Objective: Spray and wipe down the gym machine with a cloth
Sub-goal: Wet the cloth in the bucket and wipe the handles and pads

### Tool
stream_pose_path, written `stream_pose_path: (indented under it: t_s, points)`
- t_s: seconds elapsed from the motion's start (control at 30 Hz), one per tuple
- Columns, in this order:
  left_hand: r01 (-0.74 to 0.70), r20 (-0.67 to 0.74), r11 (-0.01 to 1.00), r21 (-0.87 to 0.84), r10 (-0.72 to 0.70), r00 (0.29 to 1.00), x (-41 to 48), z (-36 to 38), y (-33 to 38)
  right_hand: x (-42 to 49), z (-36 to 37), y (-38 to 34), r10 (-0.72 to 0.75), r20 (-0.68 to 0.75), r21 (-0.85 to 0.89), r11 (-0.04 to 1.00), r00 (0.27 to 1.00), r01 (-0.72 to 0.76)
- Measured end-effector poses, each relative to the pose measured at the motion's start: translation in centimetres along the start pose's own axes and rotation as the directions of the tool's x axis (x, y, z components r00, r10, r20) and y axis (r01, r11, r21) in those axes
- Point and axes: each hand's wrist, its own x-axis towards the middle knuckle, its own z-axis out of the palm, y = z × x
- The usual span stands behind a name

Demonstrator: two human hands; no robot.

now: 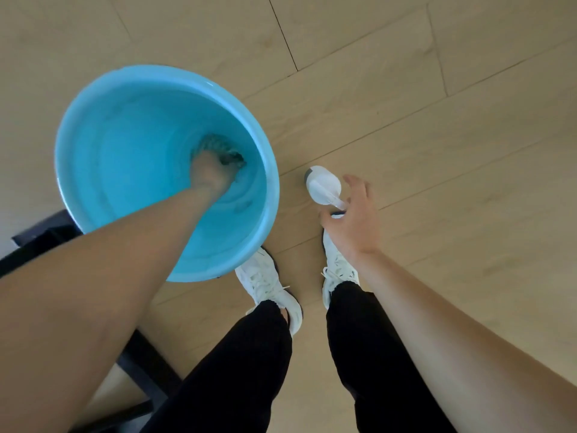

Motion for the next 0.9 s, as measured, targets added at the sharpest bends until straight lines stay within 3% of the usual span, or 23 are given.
stream_pose_path:
  t_s: [0.17, 0.4, 0.57, 0.8, 0.9]
  points:
    - [0.053, -0.136, 0.954, -0.294, -0.097, 0.986, -6.5, -4.0, -0.4, -4.6, -2.3, -4.4, -0.030, -0.061, 0.071, 0.997, 0.998, 0.034]
    - [0.151, -0.014, 0.825, -0.544, -0.189, 0.982, -19.0, -11.2, 1.8, -11.3, -5.0, -13.9, -0.104, 0.256, 0.235, 0.971, 0.961, 0.042]
    - [0.099, 0.071, 0.782, -0.615, -0.069, 0.995, -28.5, -17.5, 3.8, -16.8, -7.4, -20.3, -0.231, 0.465, 0.240, 0.962, 0.855, 0.129]
    - [0.025, 0.026, 0.825, -0.565, -0.013, 1.000, -39.9, -25.8, 3.6, -24.0, -14.5, -25.4, -0.343, 0.477, 0.147, 0.939, 0.809, 0.312]
    - [0.061, 0.028, 0.806, -0.589, -0.055, 0.998, -45.0, -28.1, 2.9, -26.5, -17.5, -26.9, -0.297, 0.510, 0.152, 0.955, 0.807, 0.255]
